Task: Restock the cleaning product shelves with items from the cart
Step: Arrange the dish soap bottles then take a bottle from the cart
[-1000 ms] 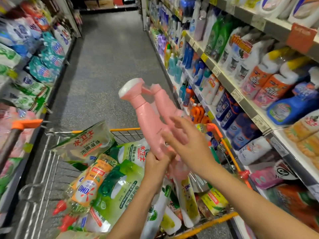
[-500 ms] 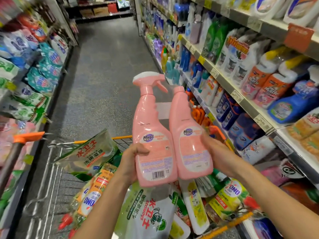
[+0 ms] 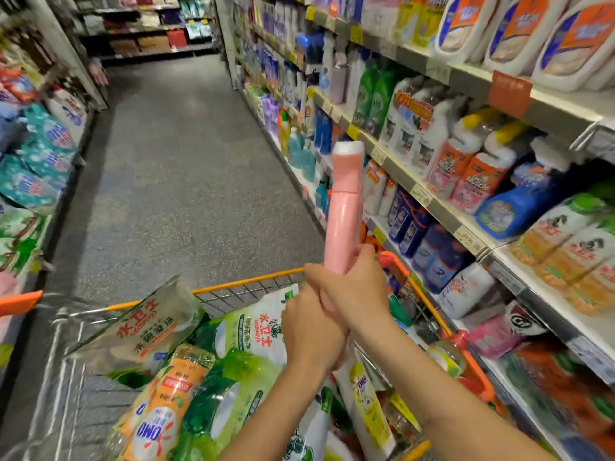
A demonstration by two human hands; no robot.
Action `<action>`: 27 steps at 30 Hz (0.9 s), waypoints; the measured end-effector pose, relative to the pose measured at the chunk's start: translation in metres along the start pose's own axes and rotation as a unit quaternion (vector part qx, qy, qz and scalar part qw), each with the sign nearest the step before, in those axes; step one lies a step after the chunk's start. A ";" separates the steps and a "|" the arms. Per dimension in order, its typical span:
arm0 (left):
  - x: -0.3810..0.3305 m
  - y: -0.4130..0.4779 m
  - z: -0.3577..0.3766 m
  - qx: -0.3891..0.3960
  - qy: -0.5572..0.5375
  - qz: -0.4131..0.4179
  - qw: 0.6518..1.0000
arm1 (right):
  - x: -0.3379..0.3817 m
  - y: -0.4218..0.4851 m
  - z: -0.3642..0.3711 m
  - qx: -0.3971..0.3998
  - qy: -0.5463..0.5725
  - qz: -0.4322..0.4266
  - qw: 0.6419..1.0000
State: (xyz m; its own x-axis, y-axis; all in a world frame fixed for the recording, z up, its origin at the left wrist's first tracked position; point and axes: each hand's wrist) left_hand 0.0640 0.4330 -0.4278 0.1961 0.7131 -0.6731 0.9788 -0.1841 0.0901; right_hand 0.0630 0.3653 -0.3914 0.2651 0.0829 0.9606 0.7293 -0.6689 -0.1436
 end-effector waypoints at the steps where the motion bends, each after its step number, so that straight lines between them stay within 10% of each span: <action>1: -0.003 -0.002 0.000 0.015 0.035 0.007 0.999 | -0.002 0.001 -0.003 -0.012 0.028 -0.012 0.999; 5: -0.002 -0.004 -0.010 0.096 0.111 0.076 0.986 | -0.015 0.008 -0.019 0.002 0.212 0.024 0.977; 9: 0.024 0.017 -0.032 0.153 -0.123 0.056 0.979 | -0.018 0.011 -0.043 0.099 0.358 0.064 0.926; 12: 0.050 0.045 -0.033 0.107 -0.184 -0.038 0.976 | -0.014 0.006 -0.055 0.158 0.372 0.056 0.913; 18: 0.048 0.059 -0.024 0.259 -0.360 -0.139 0.885 | -0.004 0.006 -0.080 0.198 0.387 0.059 0.899; 27: -0.008 0.057 -0.002 0.172 -0.349 -0.094 0.917 | 0.009 0.002 -0.128 0.085 0.221 -0.048 0.970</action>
State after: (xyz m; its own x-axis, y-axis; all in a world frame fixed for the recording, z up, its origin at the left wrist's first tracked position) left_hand 0.1184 0.4180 -0.4159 -0.1771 0.1701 -0.9694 0.8912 -0.3901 -0.2313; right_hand -0.0136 0.2704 -0.3531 -0.0780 -0.2105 0.9745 0.8406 -0.5394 -0.0492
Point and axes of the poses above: each hand's wrist, its own y-axis towards the middle knuckle, its own z-axis out of the palm, x = y × z, and after that the axes turned 13 degrees about y, right-handed
